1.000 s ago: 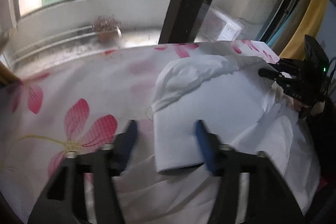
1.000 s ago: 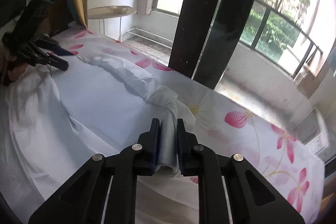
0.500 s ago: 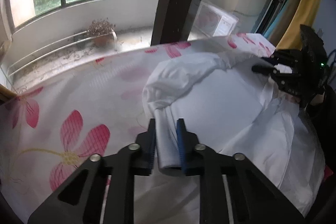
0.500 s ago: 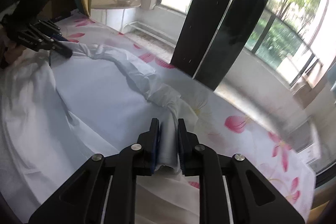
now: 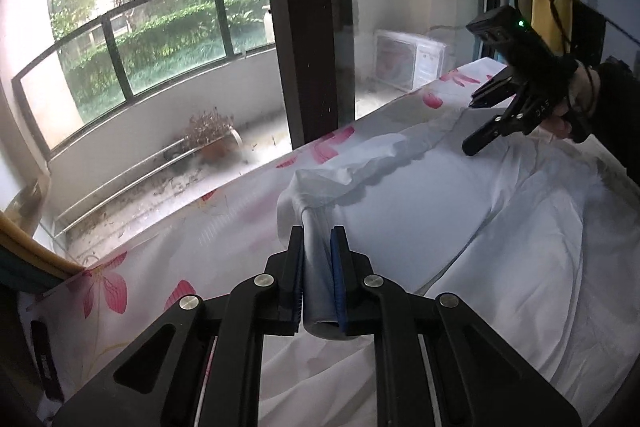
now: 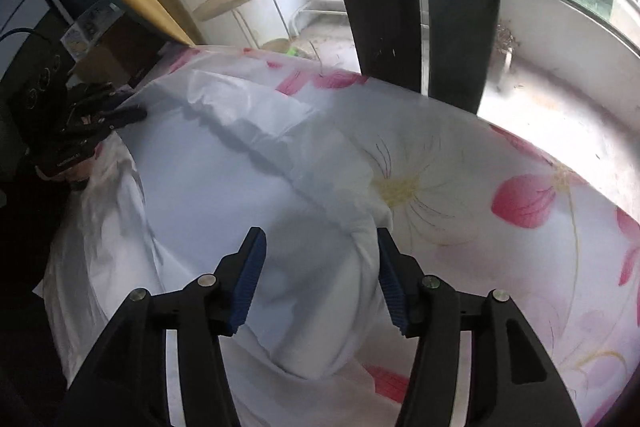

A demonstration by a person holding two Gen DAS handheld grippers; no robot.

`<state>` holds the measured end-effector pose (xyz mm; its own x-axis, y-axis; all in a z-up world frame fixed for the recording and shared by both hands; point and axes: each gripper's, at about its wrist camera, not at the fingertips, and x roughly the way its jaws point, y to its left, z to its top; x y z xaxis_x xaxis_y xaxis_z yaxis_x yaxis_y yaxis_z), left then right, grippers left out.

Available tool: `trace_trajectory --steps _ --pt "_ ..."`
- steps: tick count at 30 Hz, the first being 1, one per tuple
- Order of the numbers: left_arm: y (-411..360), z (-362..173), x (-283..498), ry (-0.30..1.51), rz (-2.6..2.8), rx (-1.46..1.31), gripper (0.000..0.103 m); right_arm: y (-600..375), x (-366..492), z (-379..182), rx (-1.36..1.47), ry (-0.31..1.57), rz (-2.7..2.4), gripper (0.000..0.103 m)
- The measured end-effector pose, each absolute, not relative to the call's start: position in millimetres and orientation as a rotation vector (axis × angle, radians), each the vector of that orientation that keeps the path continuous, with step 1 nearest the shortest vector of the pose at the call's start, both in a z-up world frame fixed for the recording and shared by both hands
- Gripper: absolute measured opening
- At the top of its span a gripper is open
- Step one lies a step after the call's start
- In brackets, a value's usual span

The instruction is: Fold large clothes

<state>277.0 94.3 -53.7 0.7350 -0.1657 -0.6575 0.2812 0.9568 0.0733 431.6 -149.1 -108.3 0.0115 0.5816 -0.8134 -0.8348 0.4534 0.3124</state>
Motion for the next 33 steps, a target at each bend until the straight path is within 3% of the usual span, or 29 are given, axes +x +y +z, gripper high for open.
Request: trace_trajectory --steps 1,3,7,14,25,33 --pt "95 -54 277 0.703 -0.247 0.169 0.014 -149 431 -109 -0.281 1.083 1.130 0.049" --pt "96 -55 277 0.690 -0.242 0.164 0.014 -147 427 -109 -0.311 1.059 1.113 0.020" --pt "92 -51 273 0.656 -0.239 0.172 0.014 -151 410 -95 -0.367 0.939 1.059 0.014" --pt "56 -53 247 0.559 -0.143 0.365 0.014 -138 319 -77 -0.769 0.492 0.833 0.014" --pt "48 -55 215 0.554 -0.103 0.336 0.016 -151 260 -87 -0.833 0.277 0.686 0.015" --pt "46 -48 184 0.547 -0.130 0.305 0.016 -159 243 -77 -0.812 0.281 0.725 0.017"
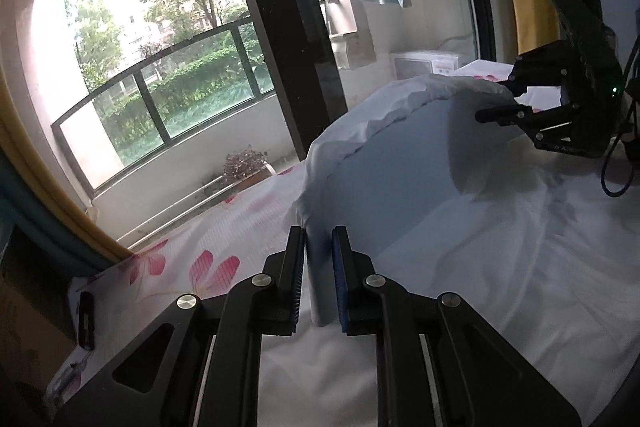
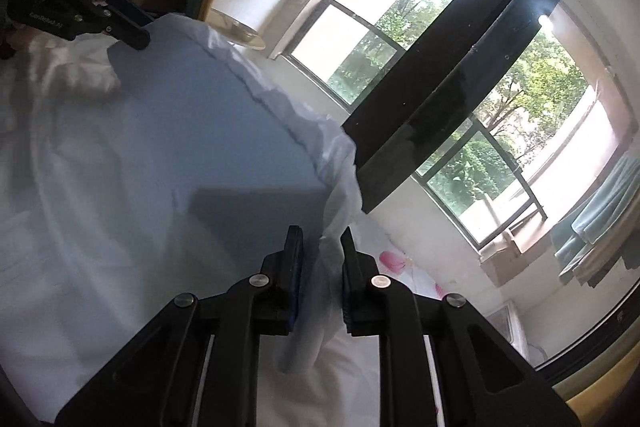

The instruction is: Fold large clothes

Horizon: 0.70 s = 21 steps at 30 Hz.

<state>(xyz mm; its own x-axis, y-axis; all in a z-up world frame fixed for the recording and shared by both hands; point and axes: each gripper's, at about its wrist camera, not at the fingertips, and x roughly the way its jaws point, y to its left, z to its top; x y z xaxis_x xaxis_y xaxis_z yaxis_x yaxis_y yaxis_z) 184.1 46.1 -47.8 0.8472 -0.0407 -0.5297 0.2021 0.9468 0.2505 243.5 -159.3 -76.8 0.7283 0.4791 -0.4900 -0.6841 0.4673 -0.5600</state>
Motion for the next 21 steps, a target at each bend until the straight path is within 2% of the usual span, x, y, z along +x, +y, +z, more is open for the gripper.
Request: trace_trajectory --steps 14,21 --pt "33 -54 131 0.586 -0.176 0.297 0.016 -188 216 -86 -0.835 0.357 0.793 0.017" --pt "29 -52 101 0.603 -0.176 0.313 0.016 -213 218 -77 -0.646 0.535 0.878 0.020"
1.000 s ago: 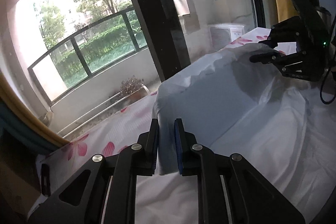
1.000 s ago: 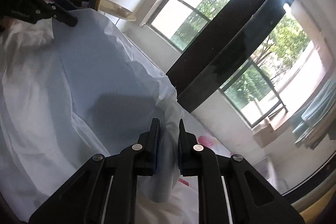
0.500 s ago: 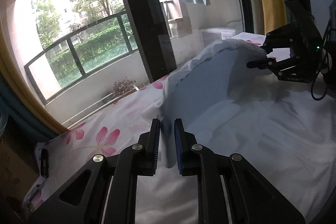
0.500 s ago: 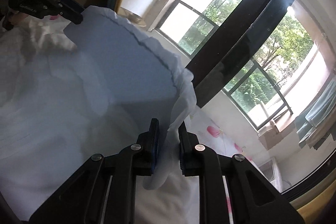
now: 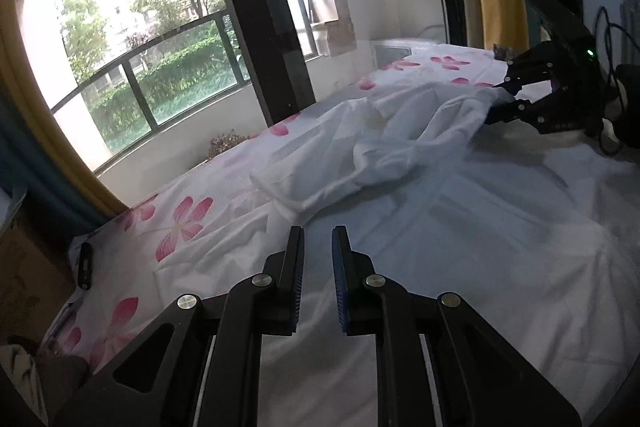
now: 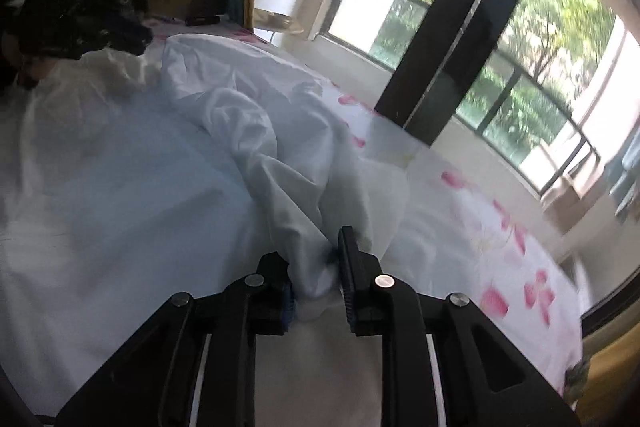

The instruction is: Fold large clothes

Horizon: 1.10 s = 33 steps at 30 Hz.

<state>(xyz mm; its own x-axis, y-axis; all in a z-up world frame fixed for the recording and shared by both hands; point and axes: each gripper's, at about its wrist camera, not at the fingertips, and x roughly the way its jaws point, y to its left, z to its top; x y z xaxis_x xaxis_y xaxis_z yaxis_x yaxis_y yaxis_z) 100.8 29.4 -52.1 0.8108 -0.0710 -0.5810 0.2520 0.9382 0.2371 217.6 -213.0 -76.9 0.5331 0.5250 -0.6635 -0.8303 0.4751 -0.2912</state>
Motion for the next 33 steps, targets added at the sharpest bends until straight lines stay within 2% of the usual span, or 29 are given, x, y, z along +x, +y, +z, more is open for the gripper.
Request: trace_trajectory --steps 7,9,12,13,18,21,23,24,25,26,33 --pt "32 -46 84 0.601 -0.199 0.268 0.016 -231 215 -57 -0.473 0.596 0.934 0.023" --pt "33 -42 83 0.589 -0.211 0.240 0.016 -233 209 -54 -0.459 0.605 0.956 0.033" --pt "34 -34 83 0.557 -0.225 0.202 0.016 -230 207 -46 -0.409 0.600 0.986 0.060" --pt "35 -31 84 0.547 -0.230 0.191 0.016 -229 202 -44 -0.384 0.599 1.001 0.065" --pt "35 -24 95 0.530 -0.242 0.136 0.016 -204 206 -37 -0.215 0.643 1.061 0.065" --pt "31 -27 102 0.542 -0.243 0.123 0.017 -168 217 -53 -0.203 0.744 1.028 0.065" --pt "28 -29 103 0.548 -0.250 0.127 0.022 -150 221 -68 -0.218 0.796 1.033 0.062" --pt "26 -30 103 0.550 -0.254 0.128 0.025 -142 224 -77 -0.227 0.825 1.034 0.044" --pt "24 -30 102 0.552 -0.257 0.126 0.025 -138 225 -84 -0.236 0.853 1.037 0.014" --pt "24 -31 102 0.554 -0.259 0.123 0.025 -134 224 -91 -0.255 0.877 1.042 0.005" --pt "26 -46 105 0.608 -0.230 0.095 0.029 -148 173 -83 -0.350 0.755 1.179 0.004"
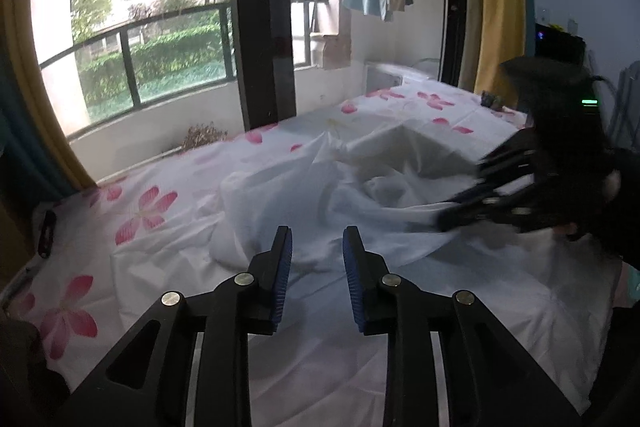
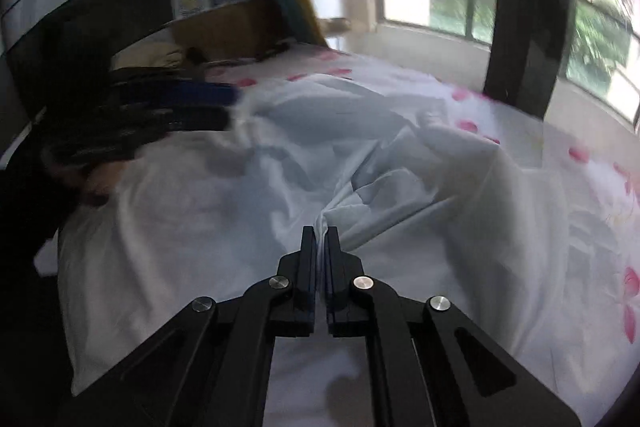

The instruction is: Fold large clothes

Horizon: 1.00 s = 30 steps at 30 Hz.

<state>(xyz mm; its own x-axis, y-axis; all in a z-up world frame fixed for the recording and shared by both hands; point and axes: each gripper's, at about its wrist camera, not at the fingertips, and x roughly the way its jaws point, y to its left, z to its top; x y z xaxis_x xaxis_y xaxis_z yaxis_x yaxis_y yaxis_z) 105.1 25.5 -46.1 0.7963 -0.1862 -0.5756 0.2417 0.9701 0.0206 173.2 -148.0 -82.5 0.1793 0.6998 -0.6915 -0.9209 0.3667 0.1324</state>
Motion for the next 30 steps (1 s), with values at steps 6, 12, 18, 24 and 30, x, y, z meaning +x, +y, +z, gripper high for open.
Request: trace_trajectory --steps 6,12,18,24,30 --pt "29 -57 114 0.660 -0.215 0.079 0.029 -162 149 -105 -0.500 0.830 1.178 0.005" --pt "32 -50 121 0.652 -0.192 0.064 0.029 -179 144 -79 -0.501 0.758 1.193 0.019" --pt "28 -46 133 0.643 -0.178 0.073 0.029 -166 179 -35 -0.447 0.594 1.091 0.061" --pt "31 -53 145 0.650 -0.187 0.037 0.029 -128 236 -46 -0.388 0.654 1.004 0.061" --pt "45 -70 159 0.726 -0.165 -0.014 0.029 -118 277 -82 -0.291 0.850 0.956 0.061"
